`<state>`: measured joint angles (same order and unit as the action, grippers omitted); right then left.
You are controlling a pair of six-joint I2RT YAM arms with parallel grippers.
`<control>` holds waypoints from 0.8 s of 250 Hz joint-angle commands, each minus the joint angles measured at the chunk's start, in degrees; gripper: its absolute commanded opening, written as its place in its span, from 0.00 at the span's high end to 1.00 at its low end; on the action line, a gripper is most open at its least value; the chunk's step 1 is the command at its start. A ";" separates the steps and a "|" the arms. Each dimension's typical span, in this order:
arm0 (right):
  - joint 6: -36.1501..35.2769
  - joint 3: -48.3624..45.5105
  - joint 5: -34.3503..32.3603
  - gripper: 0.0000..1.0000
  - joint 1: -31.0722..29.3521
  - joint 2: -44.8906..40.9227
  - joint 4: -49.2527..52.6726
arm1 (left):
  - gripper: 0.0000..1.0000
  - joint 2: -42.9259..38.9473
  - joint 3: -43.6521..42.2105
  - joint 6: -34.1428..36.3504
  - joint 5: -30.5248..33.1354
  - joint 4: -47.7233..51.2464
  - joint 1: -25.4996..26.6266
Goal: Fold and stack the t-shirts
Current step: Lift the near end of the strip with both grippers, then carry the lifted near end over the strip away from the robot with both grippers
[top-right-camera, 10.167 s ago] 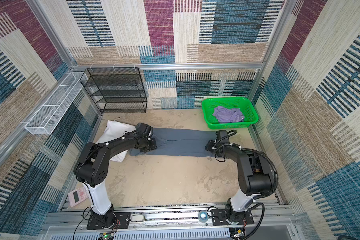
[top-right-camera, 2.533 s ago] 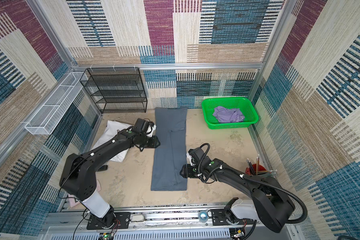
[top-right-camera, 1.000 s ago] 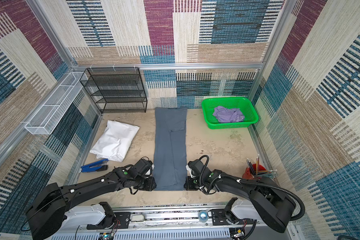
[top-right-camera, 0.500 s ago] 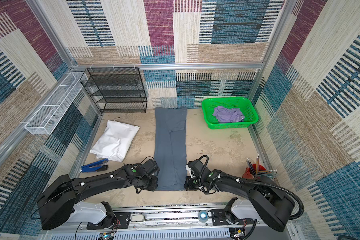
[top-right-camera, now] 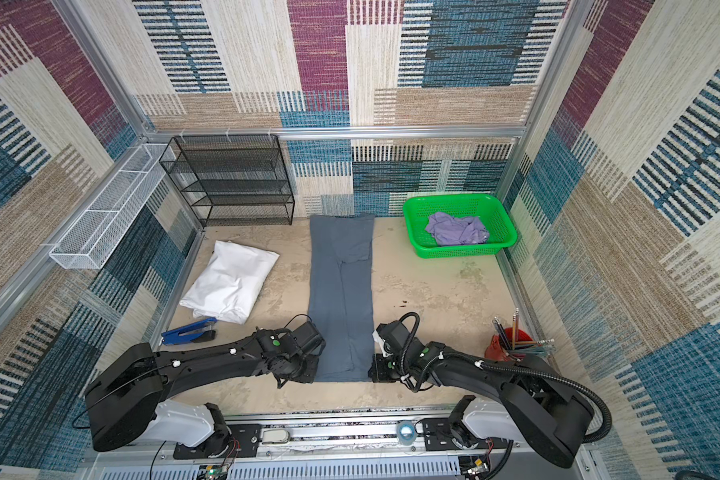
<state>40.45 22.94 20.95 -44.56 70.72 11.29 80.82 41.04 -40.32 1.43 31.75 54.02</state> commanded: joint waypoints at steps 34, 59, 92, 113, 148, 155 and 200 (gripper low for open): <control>1.70 -1.01 -2.32 1.00 -0.09 -0.93 2.90 | 0.92 -5.32 -2.92 -0.06 -0.24 0.35 -0.05; 1.98 -1.33 -2.48 1.00 -0.09 -0.89 2.90 | 0.95 -6.61 -3.94 0.32 0.16 0.46 -0.06; 2.53 -1.99 -2.91 1.00 -0.09 -1.19 2.98 | 0.93 -7.70 -4.16 1.08 0.58 2.08 -0.05; 2.86 -2.24 -3.27 1.00 -0.09 -1.55 3.34 | 0.92 -9.59 -5.02 1.66 0.25 1.78 -0.10; 3.44 -2.72 -3.07 1.00 -0.09 -2.94 3.27 | 0.91 -12.47 -8.10 2.13 -1.04 -0.66 -0.17; 3.42 -2.93 -2.65 1.00 -0.10 -3.24 2.91 | 0.91 -12.85 -8.77 2.03 -1.37 -1.17 -0.15; 1.67 -5.32 5.06 1.00 -0.09 -6.51 -3.80 | 0.98 -14.92 -12.29 2.59 -4.14 -6.15 -0.14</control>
<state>43.20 18.94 21.28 -44.62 65.87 9.74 67.13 30.79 -39.00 -0.43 28.69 53.89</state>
